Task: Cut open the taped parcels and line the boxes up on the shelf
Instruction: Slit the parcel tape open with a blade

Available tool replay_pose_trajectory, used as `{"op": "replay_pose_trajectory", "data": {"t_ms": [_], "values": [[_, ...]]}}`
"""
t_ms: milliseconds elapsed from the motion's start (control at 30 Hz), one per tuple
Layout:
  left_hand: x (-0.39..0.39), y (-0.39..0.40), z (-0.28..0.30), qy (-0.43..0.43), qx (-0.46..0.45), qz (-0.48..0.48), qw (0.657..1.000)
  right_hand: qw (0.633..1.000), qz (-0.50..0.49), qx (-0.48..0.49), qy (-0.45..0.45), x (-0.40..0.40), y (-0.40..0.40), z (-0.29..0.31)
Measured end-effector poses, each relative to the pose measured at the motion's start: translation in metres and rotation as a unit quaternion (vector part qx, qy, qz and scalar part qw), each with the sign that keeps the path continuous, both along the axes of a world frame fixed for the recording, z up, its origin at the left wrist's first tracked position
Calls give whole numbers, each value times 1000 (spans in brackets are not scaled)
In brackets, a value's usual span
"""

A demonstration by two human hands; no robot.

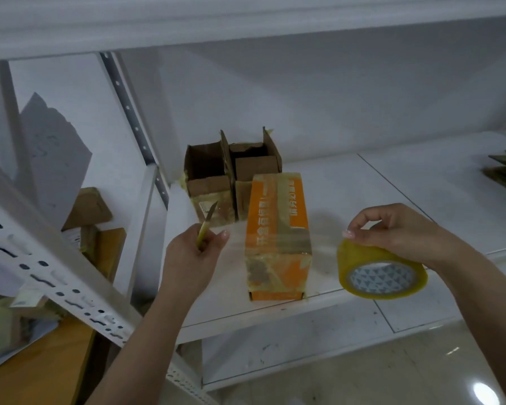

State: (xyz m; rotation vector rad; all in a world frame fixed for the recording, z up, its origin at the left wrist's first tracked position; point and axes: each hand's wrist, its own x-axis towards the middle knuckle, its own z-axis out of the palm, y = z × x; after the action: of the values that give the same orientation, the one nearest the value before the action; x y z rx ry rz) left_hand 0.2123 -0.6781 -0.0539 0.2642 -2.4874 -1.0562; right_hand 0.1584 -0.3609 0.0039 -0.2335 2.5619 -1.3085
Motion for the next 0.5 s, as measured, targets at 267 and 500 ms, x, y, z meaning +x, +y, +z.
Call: {"op": "replay_pose_trajectory", "data": {"t_ms": [267,500], "values": [[-1,14,-40,-48,143,-7,989,1000,-20,7,-14,-3,-4,-42],[0,49,-68,-110,409,-3,906,999,-18,22,-20,-1,-37,-77]]}}
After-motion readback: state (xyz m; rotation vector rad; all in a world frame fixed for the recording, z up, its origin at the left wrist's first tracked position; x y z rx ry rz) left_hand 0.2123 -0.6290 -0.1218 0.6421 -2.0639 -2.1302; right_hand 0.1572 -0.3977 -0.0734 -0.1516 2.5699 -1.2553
